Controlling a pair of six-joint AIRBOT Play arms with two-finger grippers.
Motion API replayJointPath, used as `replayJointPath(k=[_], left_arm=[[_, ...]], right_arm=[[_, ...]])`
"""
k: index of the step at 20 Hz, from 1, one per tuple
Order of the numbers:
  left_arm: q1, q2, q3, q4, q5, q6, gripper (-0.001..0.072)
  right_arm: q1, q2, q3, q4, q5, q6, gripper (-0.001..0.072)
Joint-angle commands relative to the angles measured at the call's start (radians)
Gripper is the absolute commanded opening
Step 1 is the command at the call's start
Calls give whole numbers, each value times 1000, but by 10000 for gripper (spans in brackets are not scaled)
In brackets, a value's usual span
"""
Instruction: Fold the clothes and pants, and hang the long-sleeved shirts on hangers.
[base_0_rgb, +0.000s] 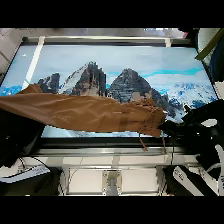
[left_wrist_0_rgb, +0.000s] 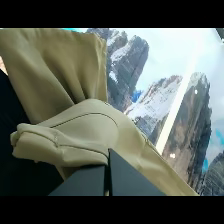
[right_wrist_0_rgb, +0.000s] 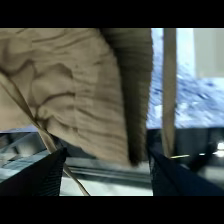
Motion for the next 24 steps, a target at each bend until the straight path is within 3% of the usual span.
replayJointPath(k=[1, 4, 5, 7, 8, 11, 14, 18, 22, 24], left_arm=[[-32, 25, 1, 12, -27, -27, 10], [-46, 25, 1, 12, -39, -27, 10], [-46, 25, 1, 12, -48, -27, 10], [-47, 25, 1, 12, -59, -47, 10], [-47, 27, 1, 12, -61, -49, 10], [-47, 55, 2, 12, -64, -49, 10], [-47, 109, 2, 12, -35, -49, 10], [-47, 198, 2, 51, -50, -48, 10], [-45, 301, -51, 467, -71, -135, 9], [-40, 346, -142, 575, -49, -158, 10]], right_arm=[[1, -132, -18, 137, -52, -133, 553], [1, -180, -18, 158, -50, -166, 552], [1, -178, -18, 161, -41, -172, 499], [1, -177, -11, 190, 14, -235, 61], [1, -177, 5, 199, 42, -248, 25], [0, -165, 167, 147, 148, -237, 24], [0, -155, 472, 20, 128, -115, 23], [0, -188, 829, -40, 188, -63, 21], [-3, -184, 837, -287, 390, -52, 22], [-36, -174, 780, -291, 445, -62, 22]])
